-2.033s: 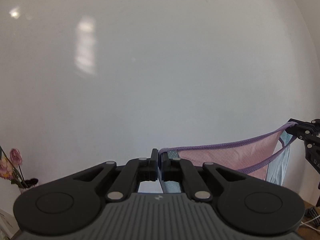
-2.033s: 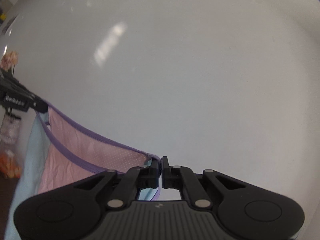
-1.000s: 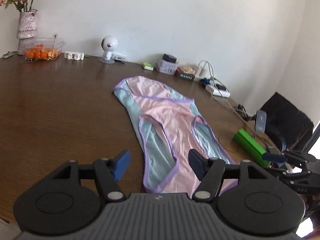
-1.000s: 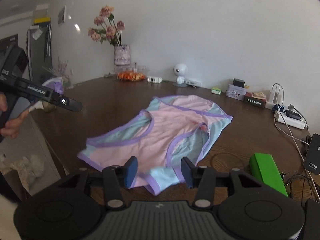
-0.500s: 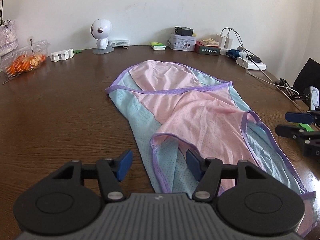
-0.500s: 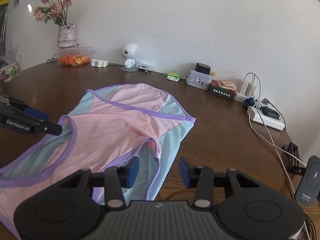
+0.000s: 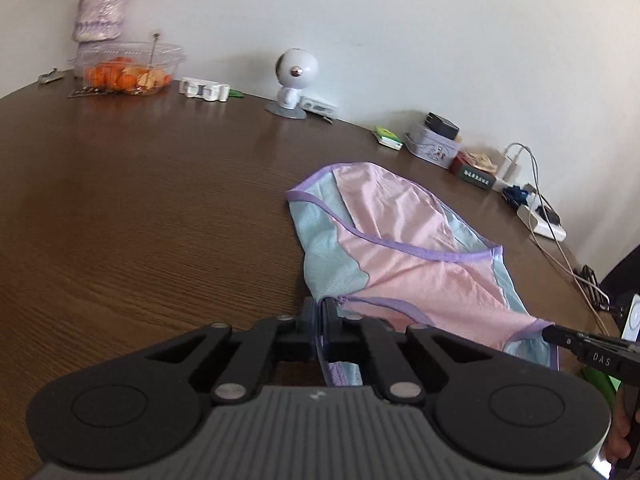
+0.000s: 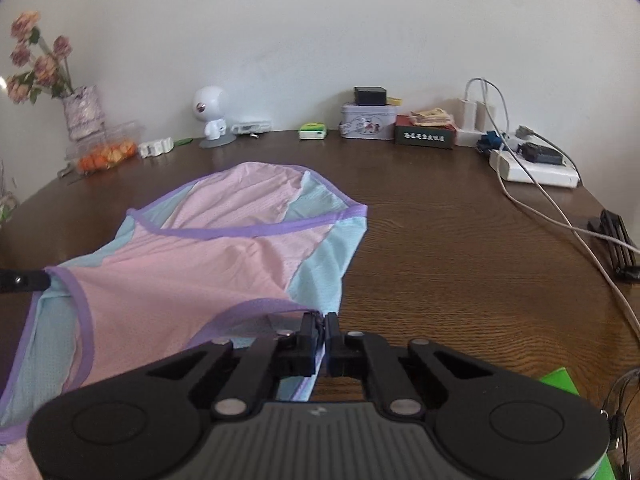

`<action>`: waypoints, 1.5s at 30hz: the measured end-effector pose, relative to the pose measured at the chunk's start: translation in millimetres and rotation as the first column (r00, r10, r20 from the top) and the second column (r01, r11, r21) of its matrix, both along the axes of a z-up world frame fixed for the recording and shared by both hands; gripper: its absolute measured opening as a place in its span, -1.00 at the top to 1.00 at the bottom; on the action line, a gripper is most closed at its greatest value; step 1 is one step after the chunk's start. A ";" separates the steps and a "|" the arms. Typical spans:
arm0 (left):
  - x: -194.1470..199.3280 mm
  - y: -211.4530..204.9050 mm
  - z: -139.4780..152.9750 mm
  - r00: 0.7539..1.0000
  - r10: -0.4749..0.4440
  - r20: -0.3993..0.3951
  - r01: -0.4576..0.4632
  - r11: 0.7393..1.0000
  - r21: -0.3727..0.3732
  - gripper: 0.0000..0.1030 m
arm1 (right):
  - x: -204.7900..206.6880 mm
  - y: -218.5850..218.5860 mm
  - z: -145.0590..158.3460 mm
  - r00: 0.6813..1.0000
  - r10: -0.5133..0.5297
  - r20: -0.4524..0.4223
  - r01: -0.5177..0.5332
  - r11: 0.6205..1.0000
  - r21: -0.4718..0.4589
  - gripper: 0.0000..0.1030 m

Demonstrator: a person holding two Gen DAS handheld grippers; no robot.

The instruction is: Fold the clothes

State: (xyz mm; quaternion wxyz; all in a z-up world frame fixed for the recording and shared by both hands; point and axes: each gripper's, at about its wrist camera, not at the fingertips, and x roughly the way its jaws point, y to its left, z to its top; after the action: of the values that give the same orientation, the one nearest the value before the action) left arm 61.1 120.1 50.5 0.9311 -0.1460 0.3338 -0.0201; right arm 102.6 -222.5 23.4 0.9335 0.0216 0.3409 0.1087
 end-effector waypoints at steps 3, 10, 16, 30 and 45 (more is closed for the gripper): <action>-2.4 4.7 -4.8 0.999 0.054 0.002 -0.054 0.998 0.037 0.86 | 3.2 -1.1 -6.0 0.999 -0.048 0.002 0.048 0.998 -0.027 0.92; -15.9 -4.9 -5.2 0.998 -0.031 -0.052 0.032 0.999 0.022 -0.07 | -25.1 8.4 7.6 1.000 0.017 0.016 -0.016 0.998 -0.061 0.51; -12.0 -37.1 -16.4 0.991 -0.095 -0.093 0.104 0.990 0.098 0.79 | -38.1 24.1 -3.0 0.999 0.043 -0.017 -0.045 0.993 -0.113 0.51; -25.2 13.4 -17.1 0.987 0.139 -0.081 -0.142 0.989 -0.034 0.84 | -44.3 24.4 -5.9 0.999 0.046 -0.024 -0.048 0.992 -0.116 0.68; -90.5 -47.9 -15.7 0.970 -0.208 -0.124 0.224 0.966 0.128 0.53 | -107.7 34.4 6.2 0.951 0.307 -0.048 -0.309 0.948 -0.074 0.65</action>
State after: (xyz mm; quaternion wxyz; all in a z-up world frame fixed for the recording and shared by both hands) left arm -29.4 72.2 34.9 0.9115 -0.0432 0.3991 -0.0896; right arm -5.1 -188.1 29.6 0.8990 -0.0676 0.3608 0.2389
